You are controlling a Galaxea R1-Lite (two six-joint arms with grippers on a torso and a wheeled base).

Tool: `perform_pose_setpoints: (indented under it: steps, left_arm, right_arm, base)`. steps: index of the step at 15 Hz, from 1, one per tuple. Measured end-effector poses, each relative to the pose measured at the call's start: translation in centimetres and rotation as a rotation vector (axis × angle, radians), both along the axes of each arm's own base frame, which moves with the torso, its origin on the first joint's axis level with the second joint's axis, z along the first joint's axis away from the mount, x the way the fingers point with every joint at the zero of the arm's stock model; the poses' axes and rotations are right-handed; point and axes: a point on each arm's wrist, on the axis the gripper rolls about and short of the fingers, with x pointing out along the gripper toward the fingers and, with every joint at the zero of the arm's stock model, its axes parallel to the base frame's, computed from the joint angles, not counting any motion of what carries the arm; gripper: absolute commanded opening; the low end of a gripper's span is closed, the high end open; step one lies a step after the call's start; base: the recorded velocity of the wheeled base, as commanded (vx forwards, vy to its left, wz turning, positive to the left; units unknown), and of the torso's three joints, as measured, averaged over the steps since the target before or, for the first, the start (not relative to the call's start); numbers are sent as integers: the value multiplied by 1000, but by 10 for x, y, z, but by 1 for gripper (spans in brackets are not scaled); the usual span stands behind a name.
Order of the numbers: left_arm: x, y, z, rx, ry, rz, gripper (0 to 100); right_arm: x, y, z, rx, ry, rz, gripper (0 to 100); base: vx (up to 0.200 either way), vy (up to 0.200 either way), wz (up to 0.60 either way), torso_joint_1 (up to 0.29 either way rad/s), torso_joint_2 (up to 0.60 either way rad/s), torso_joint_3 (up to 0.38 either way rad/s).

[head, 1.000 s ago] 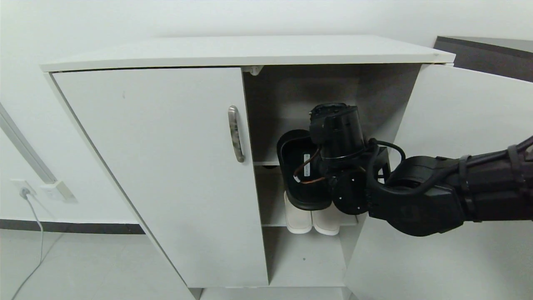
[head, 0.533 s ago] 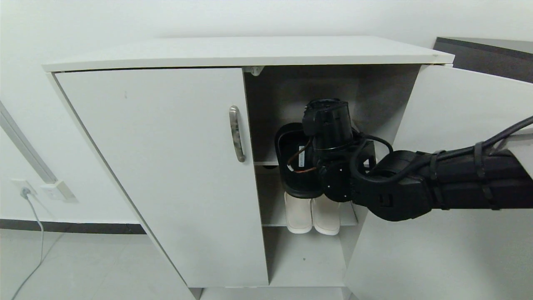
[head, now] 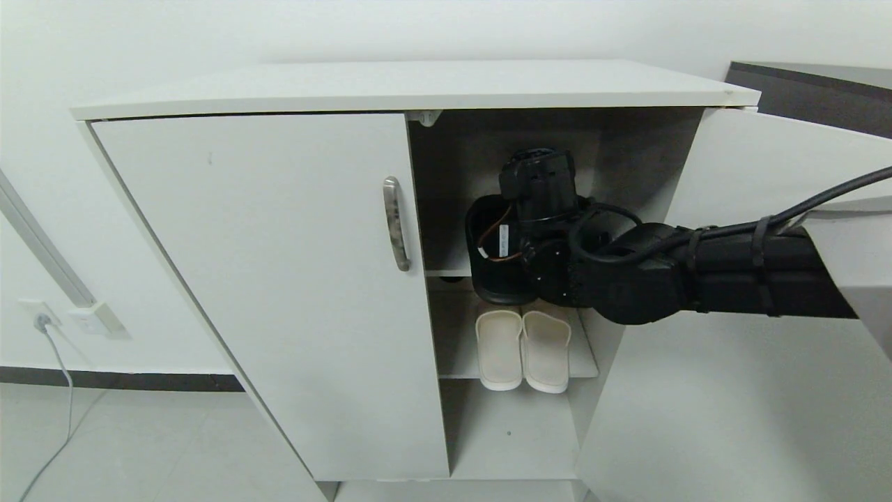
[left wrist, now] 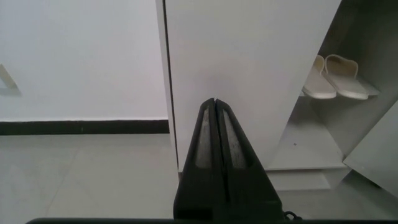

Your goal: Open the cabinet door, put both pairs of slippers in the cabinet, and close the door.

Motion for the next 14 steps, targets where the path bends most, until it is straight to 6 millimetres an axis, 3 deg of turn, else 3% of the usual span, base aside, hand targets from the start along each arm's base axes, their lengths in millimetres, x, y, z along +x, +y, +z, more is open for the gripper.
perform_pose_setpoints:
  steps: [7, 14]
  left_arm:
    - [0, 0, 0, 0, 0, 2, 0]
    - [0, 0, 0, 0, -1, 4, 0]
  right_arm:
    - [20, 1, 11, 10, -5, -27, 0]
    - [34, -2, 1, 9, 15, -5, 0]
  base:
    - [0, 0, 0, 0, 0, 0]
    - [0, 0, 0, 0, 0, 0]
